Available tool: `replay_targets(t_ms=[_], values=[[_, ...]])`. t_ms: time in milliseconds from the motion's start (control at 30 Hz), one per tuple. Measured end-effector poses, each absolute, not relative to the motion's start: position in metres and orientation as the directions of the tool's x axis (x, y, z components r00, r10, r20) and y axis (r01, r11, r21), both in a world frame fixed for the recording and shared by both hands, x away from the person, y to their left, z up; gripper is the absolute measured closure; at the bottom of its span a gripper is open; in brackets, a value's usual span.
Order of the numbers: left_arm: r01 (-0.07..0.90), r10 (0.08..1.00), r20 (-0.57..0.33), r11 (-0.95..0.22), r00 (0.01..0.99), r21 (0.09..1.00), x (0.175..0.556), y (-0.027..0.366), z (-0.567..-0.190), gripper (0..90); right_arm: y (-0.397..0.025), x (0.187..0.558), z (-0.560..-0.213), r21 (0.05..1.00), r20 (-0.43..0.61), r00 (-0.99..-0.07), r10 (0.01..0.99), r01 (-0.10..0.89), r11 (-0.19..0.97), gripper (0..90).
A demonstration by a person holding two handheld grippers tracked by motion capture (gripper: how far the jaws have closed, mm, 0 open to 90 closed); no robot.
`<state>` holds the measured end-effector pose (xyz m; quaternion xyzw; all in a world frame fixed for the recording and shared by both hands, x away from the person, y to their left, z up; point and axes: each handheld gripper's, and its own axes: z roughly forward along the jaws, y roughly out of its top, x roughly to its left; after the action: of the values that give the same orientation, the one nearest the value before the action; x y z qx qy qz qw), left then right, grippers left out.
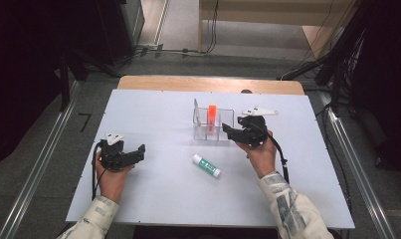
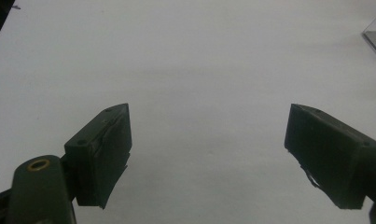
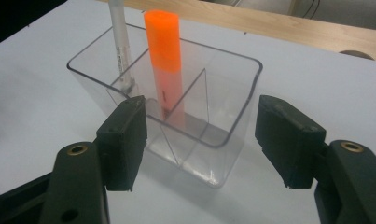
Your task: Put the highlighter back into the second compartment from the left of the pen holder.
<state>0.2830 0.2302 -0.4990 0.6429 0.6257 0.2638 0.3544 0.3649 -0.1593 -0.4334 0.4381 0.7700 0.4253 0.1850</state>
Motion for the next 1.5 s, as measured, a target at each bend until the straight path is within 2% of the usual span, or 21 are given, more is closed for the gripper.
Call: replay_targets(t_ms=[967,1500], values=[[0.618,0.992,-0.101,0.033,0.076,0.786,0.283,0.230,-0.499,15.4,-0.216,0.333,-0.454,0.806,0.074,-0.483,0.873,0.544,0.232,28.8],[0.617,0.992,-0.102,0.035,0.073,0.786,0.283,0.229,-0.499,15.4,-0.256,0.317,-0.460,0.793,0.088,-0.418,0.904,0.579,0.190,25.6]])
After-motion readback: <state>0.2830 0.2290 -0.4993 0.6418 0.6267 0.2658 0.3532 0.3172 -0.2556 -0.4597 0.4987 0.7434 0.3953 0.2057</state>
